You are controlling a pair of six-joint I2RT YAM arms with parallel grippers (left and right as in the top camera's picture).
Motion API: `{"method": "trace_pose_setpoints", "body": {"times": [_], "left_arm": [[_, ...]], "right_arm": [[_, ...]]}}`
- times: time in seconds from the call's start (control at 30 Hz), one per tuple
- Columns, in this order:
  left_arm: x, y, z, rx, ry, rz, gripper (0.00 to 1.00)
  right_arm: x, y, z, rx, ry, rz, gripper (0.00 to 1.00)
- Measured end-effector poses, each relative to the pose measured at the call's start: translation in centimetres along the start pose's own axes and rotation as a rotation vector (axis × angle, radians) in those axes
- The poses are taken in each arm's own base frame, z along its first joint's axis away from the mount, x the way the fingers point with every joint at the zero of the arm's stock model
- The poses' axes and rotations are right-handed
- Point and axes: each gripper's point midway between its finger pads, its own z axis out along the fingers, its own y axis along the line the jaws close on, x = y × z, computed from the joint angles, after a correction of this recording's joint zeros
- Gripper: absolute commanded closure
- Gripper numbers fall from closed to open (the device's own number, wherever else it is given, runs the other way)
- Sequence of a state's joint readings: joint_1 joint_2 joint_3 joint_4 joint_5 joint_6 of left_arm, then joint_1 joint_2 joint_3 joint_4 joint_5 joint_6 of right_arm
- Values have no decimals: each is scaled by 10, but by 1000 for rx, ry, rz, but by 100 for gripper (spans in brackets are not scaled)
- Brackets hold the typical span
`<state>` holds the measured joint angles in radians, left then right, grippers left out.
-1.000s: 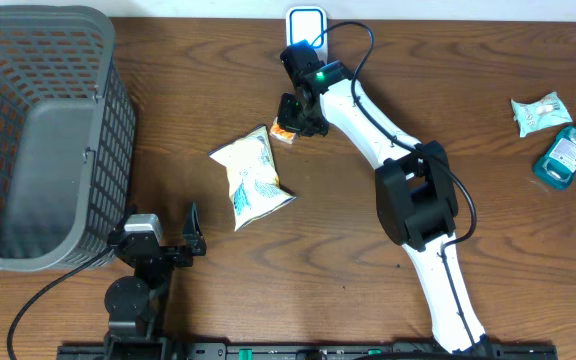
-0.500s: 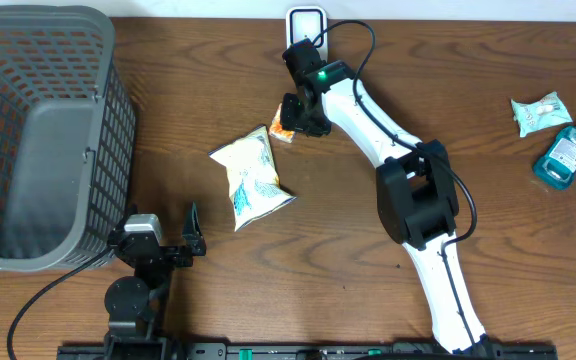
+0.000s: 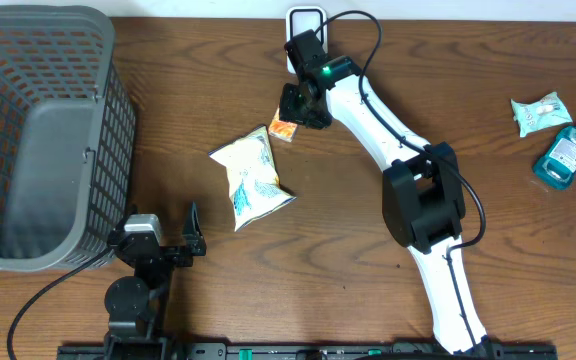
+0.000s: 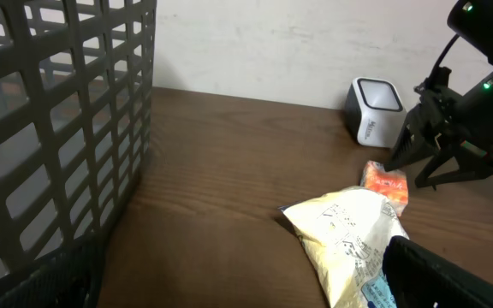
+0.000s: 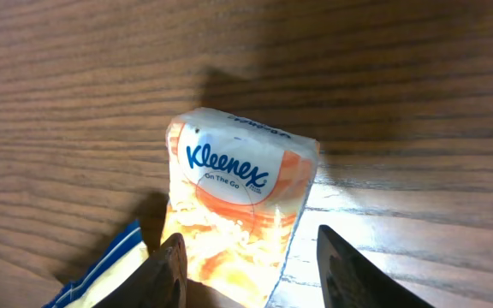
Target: Scan the item barcode
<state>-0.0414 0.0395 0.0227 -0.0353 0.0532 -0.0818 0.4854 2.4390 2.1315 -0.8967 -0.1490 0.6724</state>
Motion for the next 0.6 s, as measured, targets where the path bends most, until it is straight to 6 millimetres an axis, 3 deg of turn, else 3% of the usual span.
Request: {"method": "trace_pose_setpoints", "body": {"times": [0.33, 0.5, 0.6], "left_arm": [[0, 0, 0, 0, 0, 0, 2], [0, 0, 0, 0, 0, 0, 2], [0, 0, 0, 0, 0, 0, 2]], "right_arm": [[-10, -3, 4, 24, -60, 8, 57], [2, -6, 18, 34, -45, 13, 66], [8, -6, 26, 29, -40, 16, 79]]}}
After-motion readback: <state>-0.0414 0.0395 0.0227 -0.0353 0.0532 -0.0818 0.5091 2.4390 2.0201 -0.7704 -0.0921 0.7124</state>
